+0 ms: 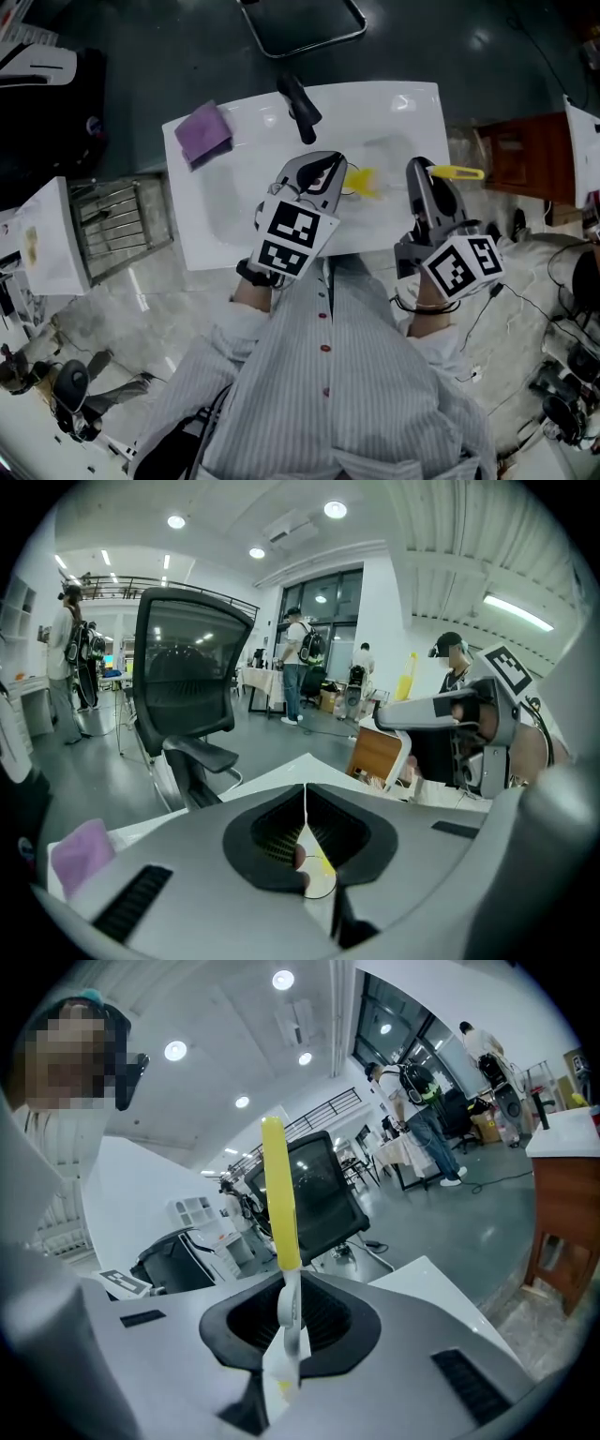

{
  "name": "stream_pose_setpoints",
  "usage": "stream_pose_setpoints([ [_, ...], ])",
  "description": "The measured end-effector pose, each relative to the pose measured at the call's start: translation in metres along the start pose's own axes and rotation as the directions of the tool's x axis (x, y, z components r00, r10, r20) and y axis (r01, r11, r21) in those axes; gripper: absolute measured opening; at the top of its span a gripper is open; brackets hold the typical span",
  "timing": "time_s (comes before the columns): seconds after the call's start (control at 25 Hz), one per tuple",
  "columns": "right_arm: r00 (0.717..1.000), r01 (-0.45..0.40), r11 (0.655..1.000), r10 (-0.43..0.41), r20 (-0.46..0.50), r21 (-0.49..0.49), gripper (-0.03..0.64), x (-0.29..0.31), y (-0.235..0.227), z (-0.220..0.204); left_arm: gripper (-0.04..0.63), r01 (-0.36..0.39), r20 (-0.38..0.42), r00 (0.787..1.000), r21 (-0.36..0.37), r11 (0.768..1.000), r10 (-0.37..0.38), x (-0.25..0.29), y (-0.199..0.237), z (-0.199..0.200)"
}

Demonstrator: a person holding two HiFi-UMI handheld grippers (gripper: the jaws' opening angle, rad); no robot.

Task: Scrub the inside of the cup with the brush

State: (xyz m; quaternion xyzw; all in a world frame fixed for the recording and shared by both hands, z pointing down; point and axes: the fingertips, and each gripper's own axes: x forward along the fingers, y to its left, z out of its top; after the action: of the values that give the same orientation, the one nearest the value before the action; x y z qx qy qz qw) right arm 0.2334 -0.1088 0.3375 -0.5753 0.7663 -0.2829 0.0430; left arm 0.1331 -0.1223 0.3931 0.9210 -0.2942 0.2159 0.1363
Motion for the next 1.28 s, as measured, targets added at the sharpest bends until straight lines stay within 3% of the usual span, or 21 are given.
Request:
stream_pose_setpoints([
  [0.44, 0.997, 0.016, 0.999, -0.014, -0.072, 0.029, 0.055, 0.019, -0.026, -0.029, 0.017, 0.061, -0.172, 0.983, -0.042, 0.997, -0.067, 0.035, -0.001, -0.078],
  [0.88, 0.995, 0.074, 0.997, -0.072, -0.065, 0.029, 0.055, 0.018, -0.05, -0.032, 0.155, 0.182, -0.281, 0.942, -0.037, 0.983, -0.185, 0.057, -0.018, -0.149],
  [1.28, 0.993, 0.108, 0.992, -0.105, -0.059, 0.06, 0.055, 0.013, -0.067, -0.037, 0.272, 0.234, -0.359, 0.907, -0.006, 0.972, -0.22, 0.075, -0.022, -0.194],
])
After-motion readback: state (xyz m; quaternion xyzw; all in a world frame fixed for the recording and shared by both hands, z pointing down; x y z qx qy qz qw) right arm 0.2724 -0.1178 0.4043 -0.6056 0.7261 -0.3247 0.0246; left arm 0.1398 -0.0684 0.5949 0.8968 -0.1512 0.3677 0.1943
